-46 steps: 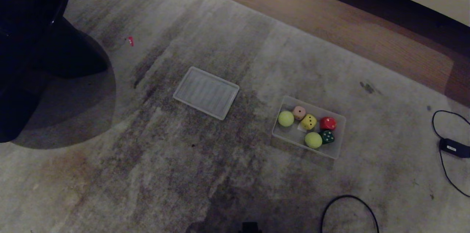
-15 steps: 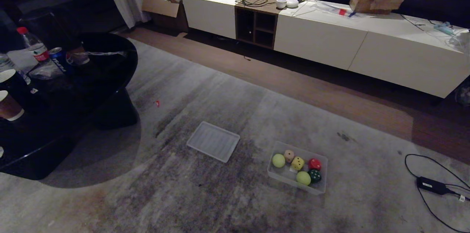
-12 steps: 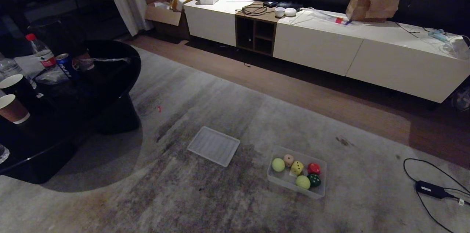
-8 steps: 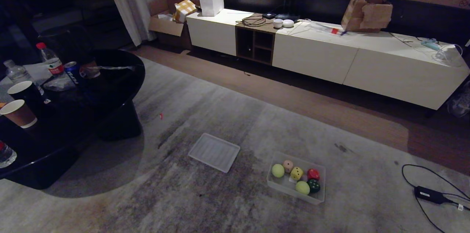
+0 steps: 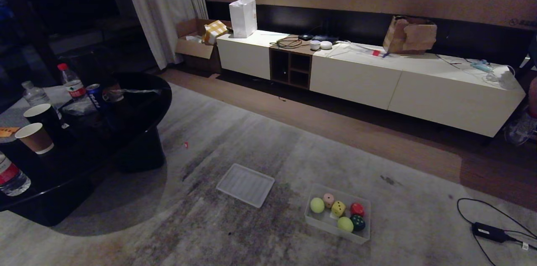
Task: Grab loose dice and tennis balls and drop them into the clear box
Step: Close the lid
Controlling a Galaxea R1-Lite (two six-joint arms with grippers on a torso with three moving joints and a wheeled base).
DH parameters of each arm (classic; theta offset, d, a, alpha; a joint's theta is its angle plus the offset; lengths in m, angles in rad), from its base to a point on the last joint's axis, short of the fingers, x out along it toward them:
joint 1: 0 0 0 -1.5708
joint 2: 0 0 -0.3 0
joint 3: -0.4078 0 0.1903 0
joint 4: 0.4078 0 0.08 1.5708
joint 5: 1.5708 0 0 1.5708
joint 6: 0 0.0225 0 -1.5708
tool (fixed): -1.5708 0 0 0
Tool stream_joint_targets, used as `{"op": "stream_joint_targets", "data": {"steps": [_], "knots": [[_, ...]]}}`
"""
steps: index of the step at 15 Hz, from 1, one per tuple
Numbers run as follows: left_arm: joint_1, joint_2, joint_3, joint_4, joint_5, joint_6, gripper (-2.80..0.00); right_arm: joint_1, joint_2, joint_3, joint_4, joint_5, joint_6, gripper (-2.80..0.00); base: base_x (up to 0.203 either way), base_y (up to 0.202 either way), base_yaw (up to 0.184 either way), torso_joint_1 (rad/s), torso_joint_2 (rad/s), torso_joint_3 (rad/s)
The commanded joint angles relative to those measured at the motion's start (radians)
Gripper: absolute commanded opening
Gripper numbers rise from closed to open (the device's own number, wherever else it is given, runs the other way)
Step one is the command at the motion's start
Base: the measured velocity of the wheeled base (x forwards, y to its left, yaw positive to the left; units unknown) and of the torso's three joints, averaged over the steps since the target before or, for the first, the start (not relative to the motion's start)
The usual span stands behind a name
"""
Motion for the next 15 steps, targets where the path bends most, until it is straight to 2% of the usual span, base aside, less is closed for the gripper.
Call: {"op": "stream_joint_targets", "data": {"steps": [1, 5, 15], "knots": [[0.000, 0.002, 0.002, 0.001, -0.002, 0.004, -2.80, 0.001, 0.002, 0.000, 0.000, -0.001, -0.001, -2.80, 0.000, 0.000, 0.000, 0.002, 0.01, 0.042], [0.000, 0.002, 0.002, 0.001, 0.001, 0.001, -2.80, 0.001, 0.002, 0.000, 0.000, -0.003, 0.001, -2.80, 0.001, -0.002, 0.053, 0.002, 0.00, 0.009], [0.000, 0.002, 0.002, -0.001, 0.003, -0.003, -2.80, 0.001, 0.002, 0.000, 0.000, -0.001, 0.001, -2.80, 0.001, -0.009, 0.165, 0.003, 0.00, 0.004]]}}
